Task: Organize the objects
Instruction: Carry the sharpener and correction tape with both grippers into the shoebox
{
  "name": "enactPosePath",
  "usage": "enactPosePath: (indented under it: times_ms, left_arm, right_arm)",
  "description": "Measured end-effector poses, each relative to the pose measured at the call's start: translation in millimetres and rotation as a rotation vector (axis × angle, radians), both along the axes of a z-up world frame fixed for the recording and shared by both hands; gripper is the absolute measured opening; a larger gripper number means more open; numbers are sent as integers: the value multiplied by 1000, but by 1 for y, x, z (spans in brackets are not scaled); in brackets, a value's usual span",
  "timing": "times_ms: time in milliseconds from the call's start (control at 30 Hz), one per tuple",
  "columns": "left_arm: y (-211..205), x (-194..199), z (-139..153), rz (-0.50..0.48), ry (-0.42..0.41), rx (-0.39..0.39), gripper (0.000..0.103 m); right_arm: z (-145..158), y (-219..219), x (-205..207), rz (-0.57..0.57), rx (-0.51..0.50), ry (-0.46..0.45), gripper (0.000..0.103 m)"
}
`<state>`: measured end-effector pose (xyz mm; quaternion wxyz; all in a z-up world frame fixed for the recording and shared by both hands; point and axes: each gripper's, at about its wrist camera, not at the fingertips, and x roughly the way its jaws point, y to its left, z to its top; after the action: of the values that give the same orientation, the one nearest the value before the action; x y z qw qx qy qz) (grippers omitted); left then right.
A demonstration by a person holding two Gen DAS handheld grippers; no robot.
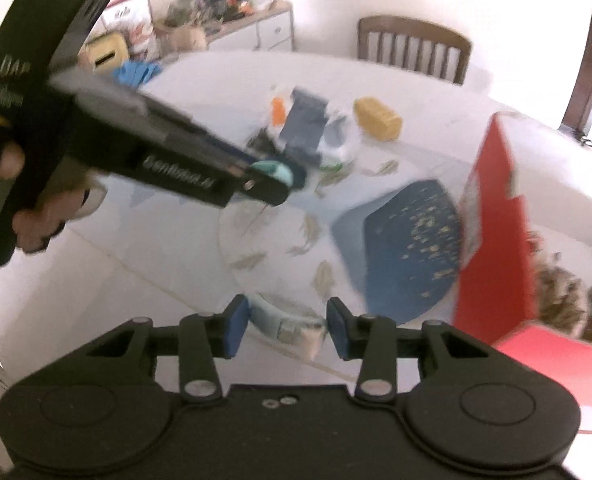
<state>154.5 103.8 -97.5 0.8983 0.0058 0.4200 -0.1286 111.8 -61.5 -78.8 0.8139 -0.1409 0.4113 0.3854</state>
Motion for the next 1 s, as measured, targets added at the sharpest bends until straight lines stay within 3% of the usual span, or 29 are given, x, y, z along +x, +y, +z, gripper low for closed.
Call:
enactPosePath:
  times_ms: [300,533,733,1000]
  left_arm:
    - [-26,-8,33,-8,-45,3,34]
    - [-57,0,50,-32,-75,9,34]
    - [-89,15,59,-50,-90,23,34]
    - [-140,44,66,-79,-95,51,34]
  right_arm:
    - [59,-49,2,-66,100,-71,41]
    - [92,-90,27,-133,149,-151,41]
    - [105,-129,53,-204,142,-203,41]
    - [96,-172,81,-251,108,-238,41]
